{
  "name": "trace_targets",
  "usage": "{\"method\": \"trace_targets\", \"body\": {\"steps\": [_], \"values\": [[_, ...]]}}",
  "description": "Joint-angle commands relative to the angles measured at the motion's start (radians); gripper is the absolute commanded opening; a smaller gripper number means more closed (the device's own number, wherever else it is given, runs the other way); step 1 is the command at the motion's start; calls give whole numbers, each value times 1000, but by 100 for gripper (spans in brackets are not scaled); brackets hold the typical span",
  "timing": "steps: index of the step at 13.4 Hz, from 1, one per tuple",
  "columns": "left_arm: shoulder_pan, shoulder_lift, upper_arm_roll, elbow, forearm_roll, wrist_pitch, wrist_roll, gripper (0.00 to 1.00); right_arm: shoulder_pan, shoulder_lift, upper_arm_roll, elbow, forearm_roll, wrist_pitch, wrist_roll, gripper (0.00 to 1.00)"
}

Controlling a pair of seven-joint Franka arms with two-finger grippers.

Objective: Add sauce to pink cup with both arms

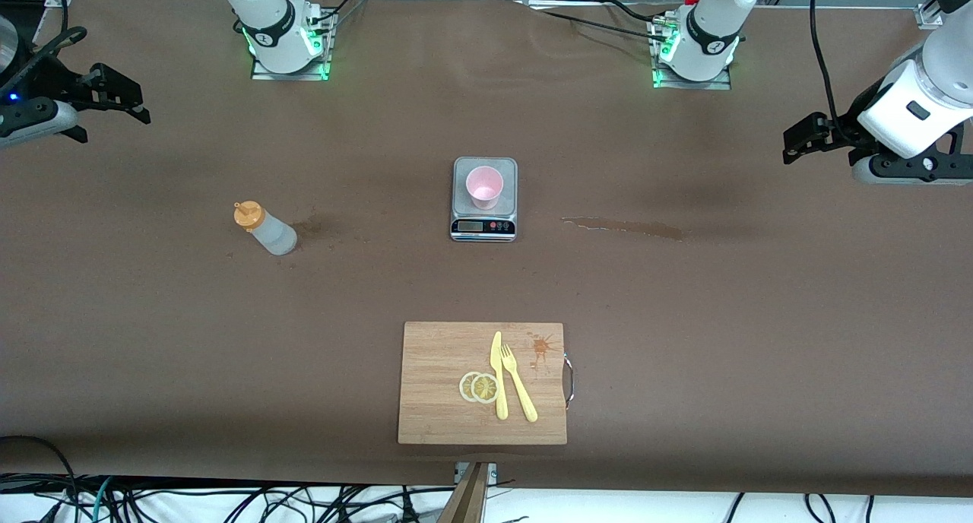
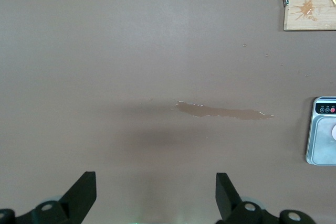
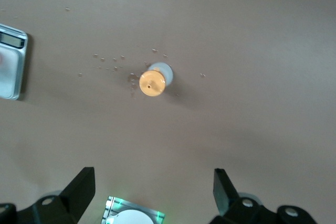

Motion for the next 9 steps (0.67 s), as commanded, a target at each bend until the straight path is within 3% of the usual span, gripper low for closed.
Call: {"method": "trace_targets", "body": {"steps": [1, 9], "values": [[9, 4, 0, 13, -23, -4, 10, 100, 11, -38, -1, -16, -31, -16, 54, 100], [26, 5, 0, 16, -39, -4, 11, 100, 11, -47, -1, -16, -34, -14, 63, 100]]}}
